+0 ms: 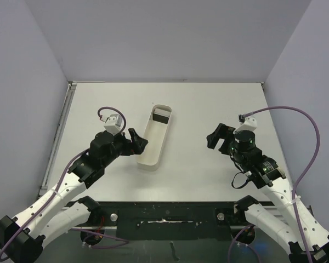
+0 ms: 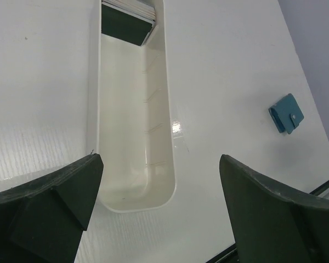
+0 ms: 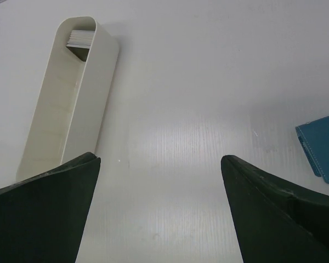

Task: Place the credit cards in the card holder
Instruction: Move the card holder to the center of the board.

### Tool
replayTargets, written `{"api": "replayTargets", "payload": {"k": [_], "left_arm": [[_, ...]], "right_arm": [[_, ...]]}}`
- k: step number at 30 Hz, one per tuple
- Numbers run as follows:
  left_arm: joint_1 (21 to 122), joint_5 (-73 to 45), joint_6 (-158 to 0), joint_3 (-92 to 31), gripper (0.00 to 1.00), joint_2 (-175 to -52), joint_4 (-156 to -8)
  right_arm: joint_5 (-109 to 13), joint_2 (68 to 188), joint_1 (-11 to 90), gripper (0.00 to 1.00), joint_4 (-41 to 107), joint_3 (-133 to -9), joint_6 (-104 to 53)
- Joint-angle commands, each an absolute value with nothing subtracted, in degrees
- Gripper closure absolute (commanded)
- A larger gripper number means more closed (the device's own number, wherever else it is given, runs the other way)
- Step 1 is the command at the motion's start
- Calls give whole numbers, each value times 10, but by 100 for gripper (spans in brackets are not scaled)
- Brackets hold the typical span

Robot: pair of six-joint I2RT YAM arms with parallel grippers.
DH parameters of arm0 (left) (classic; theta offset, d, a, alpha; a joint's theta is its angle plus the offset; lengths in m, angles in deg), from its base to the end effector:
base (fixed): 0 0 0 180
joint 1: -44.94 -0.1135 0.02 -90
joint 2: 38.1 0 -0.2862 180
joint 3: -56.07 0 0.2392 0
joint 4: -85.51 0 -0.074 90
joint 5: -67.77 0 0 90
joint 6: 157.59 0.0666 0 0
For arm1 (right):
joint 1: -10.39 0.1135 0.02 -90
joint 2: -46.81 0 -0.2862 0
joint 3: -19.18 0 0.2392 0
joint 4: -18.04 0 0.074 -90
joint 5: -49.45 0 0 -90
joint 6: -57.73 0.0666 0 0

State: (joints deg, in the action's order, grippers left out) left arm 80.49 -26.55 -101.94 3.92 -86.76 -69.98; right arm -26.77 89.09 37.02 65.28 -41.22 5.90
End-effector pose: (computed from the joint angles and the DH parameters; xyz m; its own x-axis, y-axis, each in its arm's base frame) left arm 0.1663 -0.1127 0.2926 -0.5358 -0.3087 -0.7859 0.2668 0.8212 -0.5044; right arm 0.1472 0.0561 0.3129 -0.4961 0.4227 -0.7584 0.0728 0.8907 0.4488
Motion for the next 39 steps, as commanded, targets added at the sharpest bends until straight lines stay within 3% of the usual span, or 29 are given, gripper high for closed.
{"api": "replayTargets", "payload": {"k": [1,7,14,25,39], "left_arm": [[807,-275,-1017,36,12,-841,-741],[808,-279,-984,32,12,-830,-727],[808,-313,-973,-7,12,-852,-671],[808,-327,-936,-40,15,-885,-595],[806,-352,-885,-16,18,-827,-598]], "right_arm": [[-276,879,367,2,630,-408,71],[-254,896,366,2,628,-406,76],[-148,932,364,0,647,-391,123],[-130,1023,262,30,623,-343,119],[-187,1073,49,33,555,-292,146]]}}
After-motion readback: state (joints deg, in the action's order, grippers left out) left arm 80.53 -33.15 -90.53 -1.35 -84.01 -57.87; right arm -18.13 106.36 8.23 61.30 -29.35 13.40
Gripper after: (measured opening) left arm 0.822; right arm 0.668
